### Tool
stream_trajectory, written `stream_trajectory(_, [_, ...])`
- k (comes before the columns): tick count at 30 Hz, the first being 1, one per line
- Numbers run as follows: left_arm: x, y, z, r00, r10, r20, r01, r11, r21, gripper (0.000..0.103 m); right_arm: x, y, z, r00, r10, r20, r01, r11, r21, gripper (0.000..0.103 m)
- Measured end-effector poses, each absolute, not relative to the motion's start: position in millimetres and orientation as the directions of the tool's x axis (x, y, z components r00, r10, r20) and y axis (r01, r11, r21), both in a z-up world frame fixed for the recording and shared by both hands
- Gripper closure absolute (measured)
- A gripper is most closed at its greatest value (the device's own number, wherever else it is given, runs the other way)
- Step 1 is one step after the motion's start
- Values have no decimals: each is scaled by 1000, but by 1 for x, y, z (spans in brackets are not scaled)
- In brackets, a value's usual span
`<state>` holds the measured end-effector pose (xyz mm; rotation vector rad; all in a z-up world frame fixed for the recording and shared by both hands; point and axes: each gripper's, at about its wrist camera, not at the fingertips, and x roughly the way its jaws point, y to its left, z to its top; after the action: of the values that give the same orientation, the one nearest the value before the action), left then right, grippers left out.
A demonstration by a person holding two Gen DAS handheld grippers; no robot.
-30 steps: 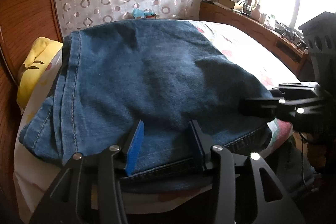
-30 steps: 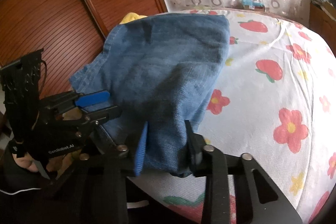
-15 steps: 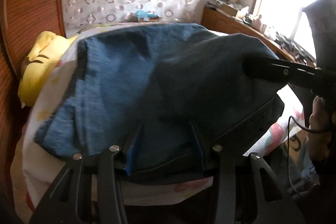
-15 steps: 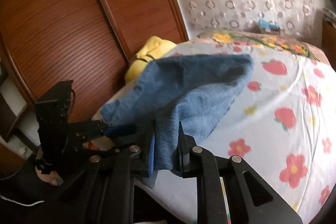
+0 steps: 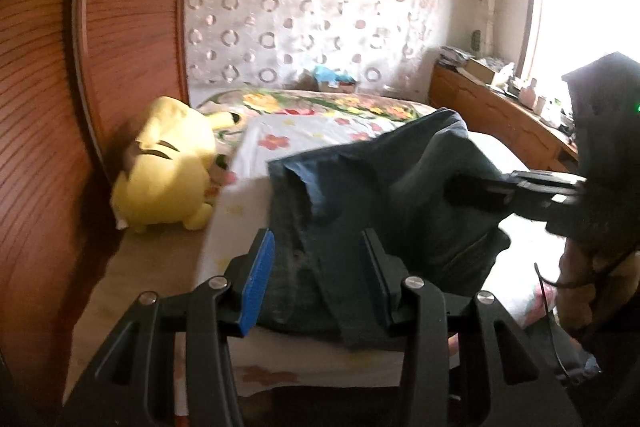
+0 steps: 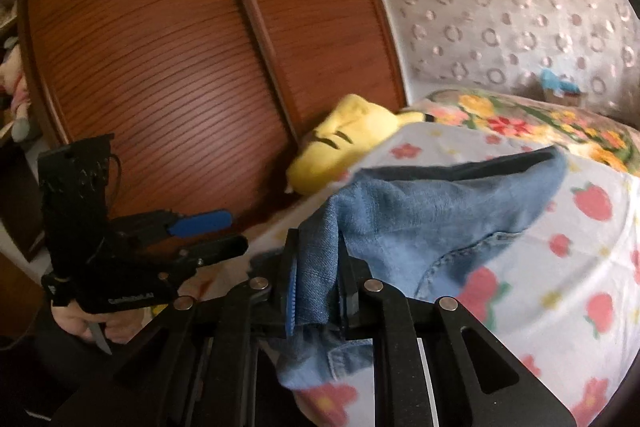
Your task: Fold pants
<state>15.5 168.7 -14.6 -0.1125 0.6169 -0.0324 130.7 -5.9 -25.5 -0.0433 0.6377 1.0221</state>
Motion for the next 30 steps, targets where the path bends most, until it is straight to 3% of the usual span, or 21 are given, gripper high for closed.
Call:
stream_trajectory(9, [-4,205,12,854,22,-520,-85,991,-99,60,128,63,-61,232,778,-583,-856,448,257,92])
stream_trajectory(13, [-5,207,16,858,31,-513,-92,991,-94,60,127,87,-102,129,734,-667,-862,416,291,92])
stream_trajectory(17, [-1,201,14,858,20,-514,-81,992,-95,60,126,86,-110,126,727,-675,-859,420,292,91])
stream_trajectory(18, [0,201,14,858,16,-514,-77,992,-97,60,126,84,-108,126,728,-674,-857,423,296,89])
stream_trajectory(20, [3,198,14,858,8,-514,-69,993,-101,60,125,81,-101,139,720,-680,-856,433,284,74])
stream_trajectory(22, [6,195,13,855,-1,-518,-60,993,-100,60,121,74,-90,169,712,-682,-857,447,255,54])
stream_trajectory(25, [11,188,12,850,-15,-526,-45,994,-101,60,120,53,-69,213,729,-650,-854,462,239,49])
stream_trajectory(30, [23,171,2,835,-46,-548,-6,996,-93,60,133,19,-40,352,709,-612,-828,540,150,48])
